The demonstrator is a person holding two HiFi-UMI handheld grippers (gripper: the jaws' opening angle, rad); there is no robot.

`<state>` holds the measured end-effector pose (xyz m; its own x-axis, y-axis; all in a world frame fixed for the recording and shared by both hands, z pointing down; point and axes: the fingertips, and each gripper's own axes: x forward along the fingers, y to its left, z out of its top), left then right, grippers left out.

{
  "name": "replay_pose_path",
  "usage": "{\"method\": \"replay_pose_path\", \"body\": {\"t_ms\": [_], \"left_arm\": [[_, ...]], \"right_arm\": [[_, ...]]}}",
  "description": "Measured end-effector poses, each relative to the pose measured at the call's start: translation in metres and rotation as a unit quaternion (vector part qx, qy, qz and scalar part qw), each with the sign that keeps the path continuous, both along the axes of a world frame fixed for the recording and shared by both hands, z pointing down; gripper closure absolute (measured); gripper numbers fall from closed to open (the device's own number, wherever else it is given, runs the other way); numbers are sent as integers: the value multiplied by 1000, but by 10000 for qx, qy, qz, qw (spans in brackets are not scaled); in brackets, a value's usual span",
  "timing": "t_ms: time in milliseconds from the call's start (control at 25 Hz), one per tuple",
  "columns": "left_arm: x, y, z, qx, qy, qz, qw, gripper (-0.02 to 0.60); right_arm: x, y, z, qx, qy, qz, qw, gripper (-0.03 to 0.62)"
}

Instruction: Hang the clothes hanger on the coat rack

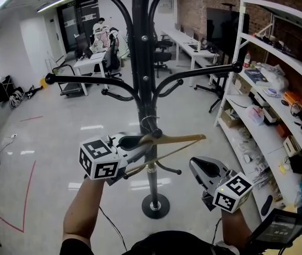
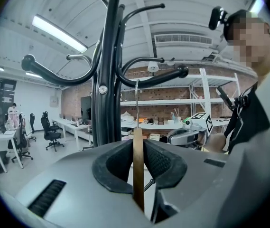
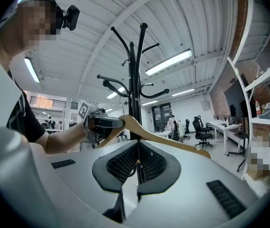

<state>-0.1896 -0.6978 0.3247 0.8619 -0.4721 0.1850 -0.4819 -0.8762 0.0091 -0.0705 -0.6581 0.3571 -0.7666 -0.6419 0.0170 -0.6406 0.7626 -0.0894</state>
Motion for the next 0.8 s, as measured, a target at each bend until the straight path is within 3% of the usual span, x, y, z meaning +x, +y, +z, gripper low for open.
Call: {"method": "replay_pose_path", "body": {"t_ms": [480,800], "left_arm": [[-2,2,-1,-21,183,17,9998,529],[0,3,-2,105,116,-88,9998,529]], "right_arm": [[6,6,1,-59,-17,-33,10000,586],[12,12,-5,37,-18,-56,10000,586]]}}
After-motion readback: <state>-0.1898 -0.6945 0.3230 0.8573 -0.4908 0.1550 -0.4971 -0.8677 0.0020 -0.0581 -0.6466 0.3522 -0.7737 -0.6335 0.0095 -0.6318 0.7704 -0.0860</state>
